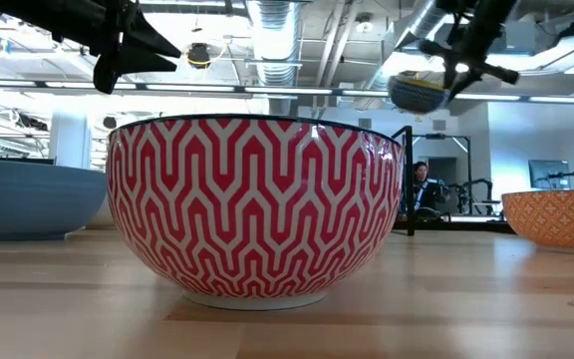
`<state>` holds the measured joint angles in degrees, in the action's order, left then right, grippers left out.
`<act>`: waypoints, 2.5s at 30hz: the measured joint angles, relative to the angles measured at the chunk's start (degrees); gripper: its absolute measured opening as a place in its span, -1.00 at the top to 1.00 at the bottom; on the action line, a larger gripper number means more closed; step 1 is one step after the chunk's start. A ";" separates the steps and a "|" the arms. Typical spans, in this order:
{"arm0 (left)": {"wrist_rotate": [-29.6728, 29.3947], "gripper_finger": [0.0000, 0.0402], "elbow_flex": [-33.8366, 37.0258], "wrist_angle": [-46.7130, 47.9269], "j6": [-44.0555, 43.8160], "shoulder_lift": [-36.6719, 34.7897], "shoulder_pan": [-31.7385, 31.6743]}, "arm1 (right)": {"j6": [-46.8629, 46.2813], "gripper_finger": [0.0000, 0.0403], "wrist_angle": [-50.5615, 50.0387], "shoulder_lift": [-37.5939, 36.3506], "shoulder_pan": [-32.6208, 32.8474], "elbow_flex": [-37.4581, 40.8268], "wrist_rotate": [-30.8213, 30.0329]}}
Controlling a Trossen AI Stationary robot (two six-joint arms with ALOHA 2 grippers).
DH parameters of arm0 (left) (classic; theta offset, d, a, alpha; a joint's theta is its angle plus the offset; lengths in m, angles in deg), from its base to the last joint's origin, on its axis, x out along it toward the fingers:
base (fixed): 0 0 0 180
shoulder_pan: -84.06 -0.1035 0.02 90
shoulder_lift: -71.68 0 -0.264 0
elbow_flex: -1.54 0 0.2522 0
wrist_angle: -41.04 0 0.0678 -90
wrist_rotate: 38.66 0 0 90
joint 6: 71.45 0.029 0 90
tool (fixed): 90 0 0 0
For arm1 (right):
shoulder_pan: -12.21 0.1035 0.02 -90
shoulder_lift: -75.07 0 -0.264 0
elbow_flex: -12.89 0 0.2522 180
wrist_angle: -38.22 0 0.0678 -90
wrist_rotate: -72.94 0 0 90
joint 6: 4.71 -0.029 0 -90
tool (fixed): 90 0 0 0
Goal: Place and stack bowls onto a shelf
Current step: Put the yellow bowl on the shelf, then stack the blue patterned bowl on top of the yellow bowl on the shelf
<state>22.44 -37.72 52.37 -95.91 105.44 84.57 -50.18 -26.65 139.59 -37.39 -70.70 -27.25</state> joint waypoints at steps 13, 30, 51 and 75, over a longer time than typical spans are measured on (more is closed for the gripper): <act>0.56 0.48 0.00 0.08 0.02 0.00 0.00 | 8.38 0.81 -4.13 19.02 8.32 -20.61 -0.15; 1.59 0.48 0.00 1.45 -0.24 -0.02 0.04 | 20.39 0.81 -18.78 40.38 14.16 -38.22 2.93; 3.14 0.48 0.00 2.23 -1.73 -0.02 0.07 | 22.10 0.68 -18.14 44.30 13.92 -38.27 0.83; 4.33 0.48 0.00 3.52 -0.71 0.34 6.42 | 21.97 -0.01 -19.03 33.75 16.57 -38.16 -2.98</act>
<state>26.77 -37.72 55.88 -96.63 105.78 90.99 -28.22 -45.68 173.34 -20.82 -108.86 -30.24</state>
